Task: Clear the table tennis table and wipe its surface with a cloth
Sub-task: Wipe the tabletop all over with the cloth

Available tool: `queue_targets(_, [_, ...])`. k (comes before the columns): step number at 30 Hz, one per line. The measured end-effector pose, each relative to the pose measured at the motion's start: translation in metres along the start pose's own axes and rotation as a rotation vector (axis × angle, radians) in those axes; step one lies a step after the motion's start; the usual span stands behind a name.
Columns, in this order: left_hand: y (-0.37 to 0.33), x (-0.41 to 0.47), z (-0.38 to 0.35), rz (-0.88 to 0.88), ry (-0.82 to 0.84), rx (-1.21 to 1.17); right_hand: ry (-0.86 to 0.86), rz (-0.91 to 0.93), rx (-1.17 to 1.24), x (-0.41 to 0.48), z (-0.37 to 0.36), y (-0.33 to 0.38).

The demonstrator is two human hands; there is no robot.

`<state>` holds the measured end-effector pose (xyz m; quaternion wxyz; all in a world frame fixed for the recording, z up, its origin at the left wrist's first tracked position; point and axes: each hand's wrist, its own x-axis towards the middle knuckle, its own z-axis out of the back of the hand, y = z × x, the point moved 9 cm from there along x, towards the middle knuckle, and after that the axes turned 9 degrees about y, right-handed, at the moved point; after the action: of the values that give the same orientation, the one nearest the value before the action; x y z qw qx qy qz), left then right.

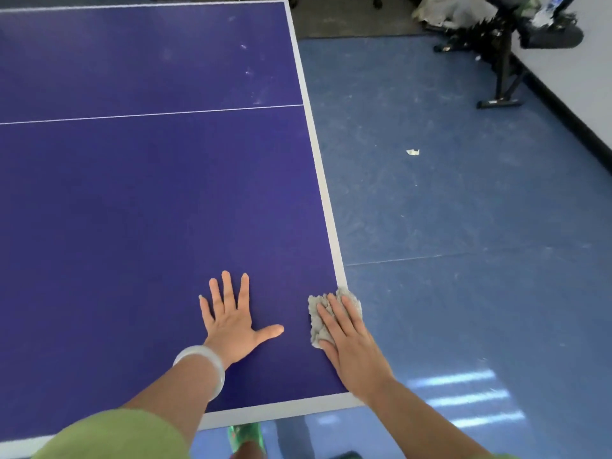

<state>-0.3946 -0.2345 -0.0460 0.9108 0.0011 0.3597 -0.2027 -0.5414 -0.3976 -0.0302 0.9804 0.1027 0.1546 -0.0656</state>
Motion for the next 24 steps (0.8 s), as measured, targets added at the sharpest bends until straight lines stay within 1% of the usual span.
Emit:
queue_targets(2, [0.001, 0.001, -0.002, 0.009, 0.005, -0.005, -0.028, 0.007, 0.026, 0.024, 0.011, -0.009])
queue_targets(3, [0.002, 0.002, -0.002, 0.011, 0.006, -0.008, -0.043, -0.014, 0.083, 0.037, 0.018, -0.016])
queue_targets(4, [0.003, 0.002, -0.003, 0.014, 0.006, -0.011, -0.048, -0.055, 0.167, 0.05, 0.023, -0.024])
queue_targets(7, [0.005, 0.004, -0.005, 0.02, 0.014, -0.012, -0.035, -0.248, 0.539, 0.077, 0.032, -0.051])
queue_targets(8, [0.005, 0.005, -0.006, 0.022, 0.015, -0.015, -0.042, -0.283, 0.628, 0.083, 0.033, -0.057])
queue_targets(10, [0.005, 0.005, -0.006, 0.023, 0.01, -0.021, -0.054, -0.309, 0.706, 0.092, 0.037, -0.064])
queue_targets(13, [0.006, 0.007, -0.005, 0.027, 0.012, -0.043, -0.031, -0.383, 0.723, 0.1, 0.039, -0.079])
queue_targets(16, [0.005, 0.005, -0.005, 0.025, 0.018, -0.066, 0.068, -0.498, 0.658, 0.109, 0.035, -0.101])
queue_targets(19, [0.007, 0.003, -0.002, 0.049, 0.007, -0.076, 0.131, -0.559, 0.694, 0.112, 0.04, -0.123])
queue_targets(21, [0.007, 0.001, 0.002, 0.072, 0.013, -0.061, 0.152, -0.546, 0.672, 0.113, 0.049, -0.136])
queue_targets(24, [0.0, -0.001, 0.01, 0.113, 0.033, -0.076, 0.175, -0.463, 0.634, 0.115, 0.065, -0.144])
